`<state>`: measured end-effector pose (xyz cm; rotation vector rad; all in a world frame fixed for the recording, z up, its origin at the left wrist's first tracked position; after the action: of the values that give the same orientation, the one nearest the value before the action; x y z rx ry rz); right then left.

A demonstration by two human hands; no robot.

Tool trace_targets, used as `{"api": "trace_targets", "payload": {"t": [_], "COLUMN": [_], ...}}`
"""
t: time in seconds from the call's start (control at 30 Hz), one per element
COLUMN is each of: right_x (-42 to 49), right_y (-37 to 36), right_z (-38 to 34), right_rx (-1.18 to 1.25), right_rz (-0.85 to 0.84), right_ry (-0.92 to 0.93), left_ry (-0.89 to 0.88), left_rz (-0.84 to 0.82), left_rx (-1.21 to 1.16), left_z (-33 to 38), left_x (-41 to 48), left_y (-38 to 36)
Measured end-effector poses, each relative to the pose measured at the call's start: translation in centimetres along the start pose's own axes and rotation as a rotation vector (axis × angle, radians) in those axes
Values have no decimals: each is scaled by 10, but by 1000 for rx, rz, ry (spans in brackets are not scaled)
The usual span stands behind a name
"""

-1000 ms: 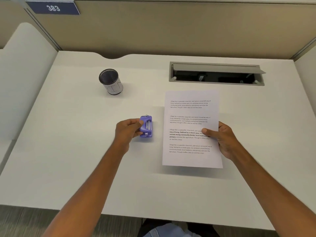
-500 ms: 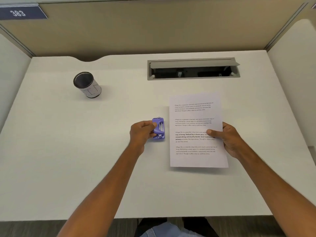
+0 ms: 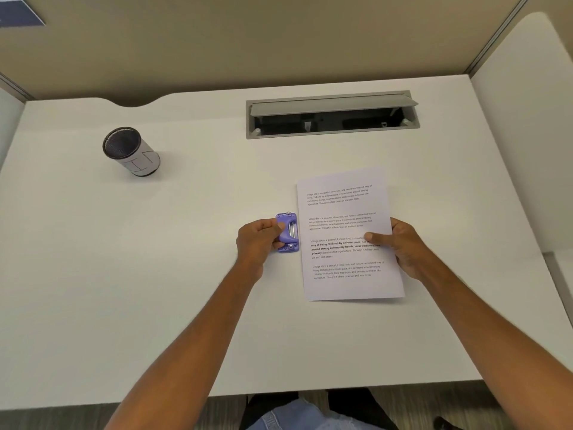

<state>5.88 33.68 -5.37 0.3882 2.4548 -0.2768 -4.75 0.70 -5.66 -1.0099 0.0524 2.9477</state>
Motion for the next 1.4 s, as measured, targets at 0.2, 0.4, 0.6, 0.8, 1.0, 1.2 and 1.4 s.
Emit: {"api": "trace_targets", "payload": {"t": [0.2, 0.4, 0.6, 0.8, 1.0, 1.2, 1.4], "right_x": [6, 8, 9, 10, 10, 7, 4], "right_y": [-6, -13, -27, -34, -33, -34, -35], "right_z": [5, 5, 5, 3, 2, 4, 5], "right_rx": [15, 7, 8, 1, -24, -7, 3], "right_rz": [-28, -24, -16, -21, -14, -12, 3], "right_ry": [-16, -15, -21, -30, -47, -48, -53], "left_ry": [4, 8, 15, 12, 11, 9, 7], "left_rz": [-11, -25, -31, -34, -44, -47, -50], "left_rx": [-6, 5, -11, 6, -5, -1, 0], "left_z": [-2, -2, -5, -6, -7, -8, -10], "left_x": [1, 1, 2, 5, 5, 6, 7], "left_y": [-1, -2, -2, 0, 0, 2, 1]}}
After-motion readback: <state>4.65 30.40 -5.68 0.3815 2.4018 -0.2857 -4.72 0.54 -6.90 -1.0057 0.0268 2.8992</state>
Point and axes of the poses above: each hand's wrist, its own x-axis towards the middle knuckle, its own y-axis out of the back of the hand, z = x × y, the point moved 6 cm from there along x, towards the middle knuckle, and after that the axes turned 2 degrees about z, right-handed, at the moved point
